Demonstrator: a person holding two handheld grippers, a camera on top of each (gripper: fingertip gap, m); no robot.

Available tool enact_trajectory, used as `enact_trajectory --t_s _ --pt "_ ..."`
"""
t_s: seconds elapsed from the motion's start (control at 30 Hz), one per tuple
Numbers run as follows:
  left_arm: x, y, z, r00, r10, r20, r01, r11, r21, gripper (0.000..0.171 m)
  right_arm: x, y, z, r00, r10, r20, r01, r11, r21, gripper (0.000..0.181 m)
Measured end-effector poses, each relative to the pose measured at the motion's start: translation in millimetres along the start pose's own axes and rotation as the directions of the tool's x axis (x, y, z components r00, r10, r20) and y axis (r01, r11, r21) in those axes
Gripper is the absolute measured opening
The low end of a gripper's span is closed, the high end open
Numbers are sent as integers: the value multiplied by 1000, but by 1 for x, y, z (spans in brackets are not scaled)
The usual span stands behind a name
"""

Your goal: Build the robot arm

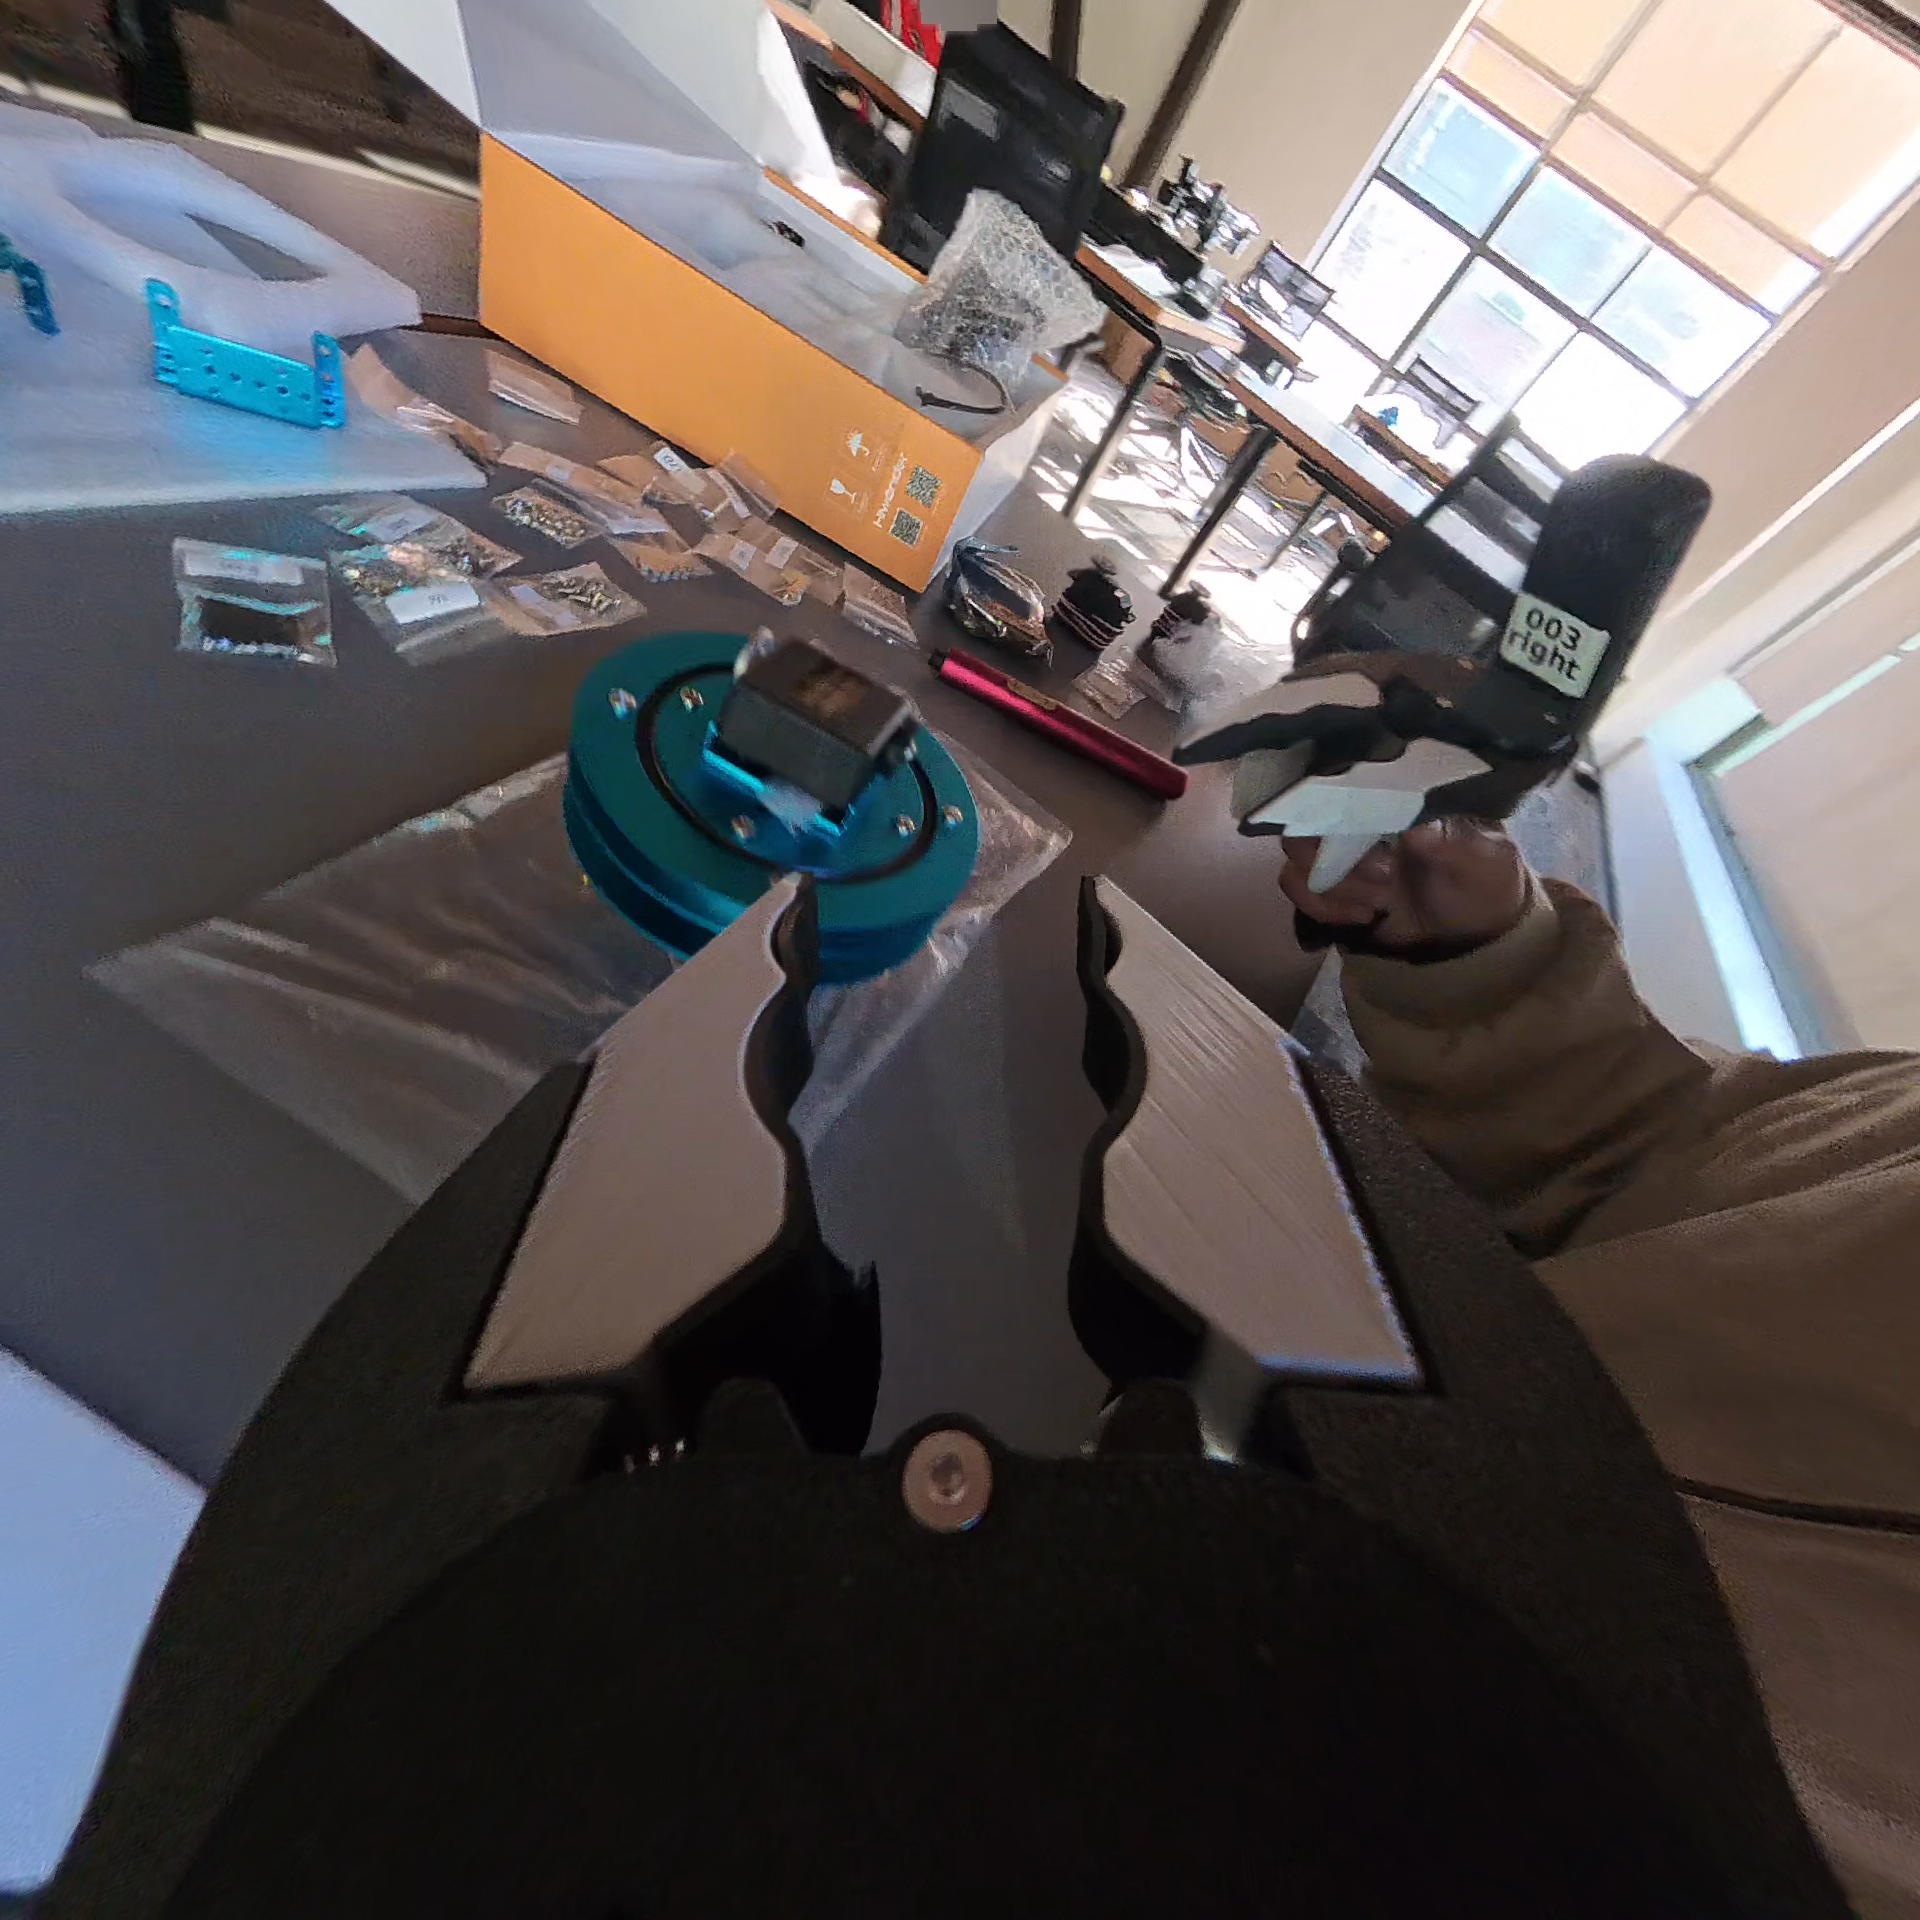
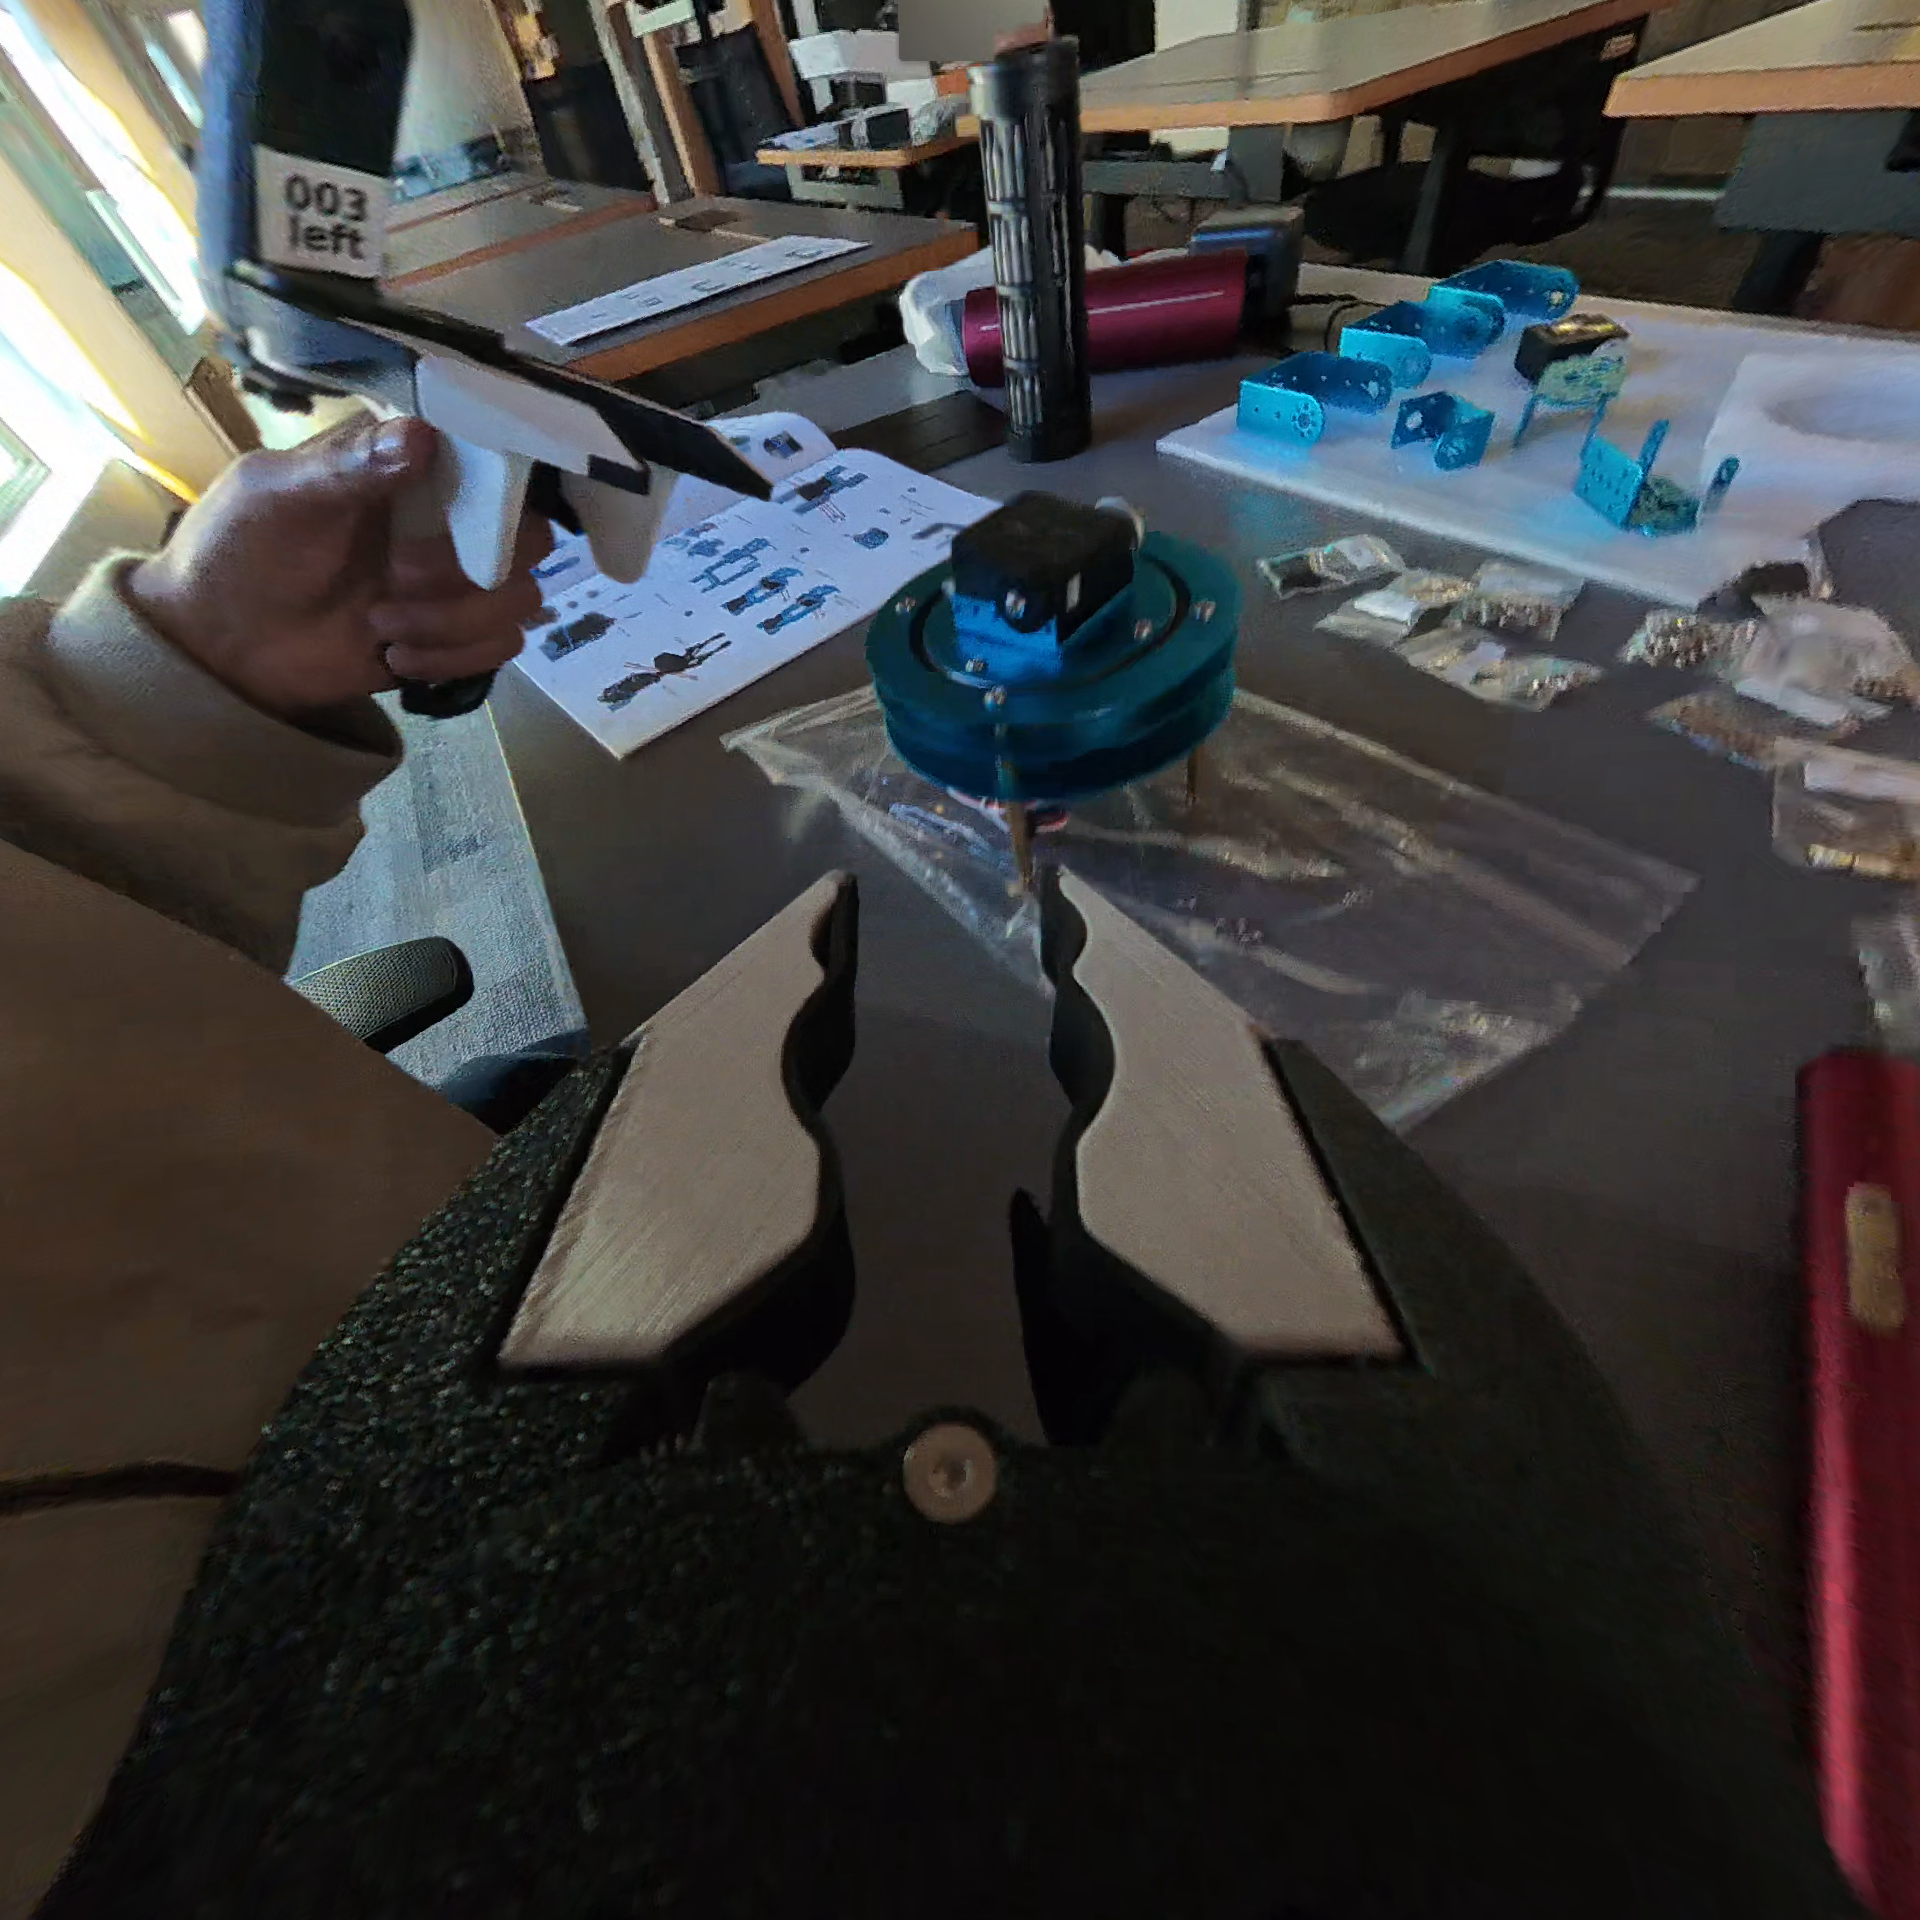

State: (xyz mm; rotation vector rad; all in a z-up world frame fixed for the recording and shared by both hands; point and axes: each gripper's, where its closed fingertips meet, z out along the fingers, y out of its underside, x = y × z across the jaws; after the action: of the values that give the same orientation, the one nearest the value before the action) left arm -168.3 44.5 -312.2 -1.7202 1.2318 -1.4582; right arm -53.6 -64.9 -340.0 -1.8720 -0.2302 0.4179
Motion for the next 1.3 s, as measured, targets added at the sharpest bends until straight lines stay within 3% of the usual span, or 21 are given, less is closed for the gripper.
enact_trajectory --t_s 0.17,0.27,0.4,0.5,0.6,0.7,0.77,0.9,0.97,1.07,1.17,1.3 --pt "32 47 -14 997 -19 73 13 997 78 48 -8 24 -26 993 3 -120 10 994 113 30" --pt "44 58 -19 992 50 116 -59 995 81 46 -16 26 -34 996 17 -87 -5 991 131 32" --pt "31 41 -15 973 150 174 -158 987 30 45 -21 30 -45 987 -59 -146 74 992 100 32" --pt "15 11 -7 980 140 139 -140 990 -10 47 -28 38 -51 980 -73 -187 91 992 90 31" --pt "-11 -20 3 957 236 168 -231 972 -54 45 -37 43 -53 979 -48 -199 69 993 96 31" --pt "-29 -29 19 940 307 149 -286 947 -145 24 -43 50 -52 979 -30 -204 49 995 86 31" --pt "-37 -29 26 942 309 133 -281 940 -195 22 -47 53 -47 984 -9 -179 22 997 73 31" --pt "-53 -19 35 914 394 95 -342 875 -342 22 -39 10 -31 997 51 -65 -47 997 56 37" --pt "-55 -14 38 888 457 49 -400 820 -408 23 -20 -14 -9 992 113 -52 -115 993 -30 61" --pt "-56 -9 44 859 511 -23 -462 755 -465 23 3 -40 44 974 219 -60 -227 951 -209 79" --pt "-58 1 51 837 541 -82 -504 706 -498 24 11 -49 88 956 264 -124 -292 883 -367 79" --pt "-56 0 56 824 556 -107 -535 703 -469 28 13 -49 113 956 235 -178 -290 856 -427 72"
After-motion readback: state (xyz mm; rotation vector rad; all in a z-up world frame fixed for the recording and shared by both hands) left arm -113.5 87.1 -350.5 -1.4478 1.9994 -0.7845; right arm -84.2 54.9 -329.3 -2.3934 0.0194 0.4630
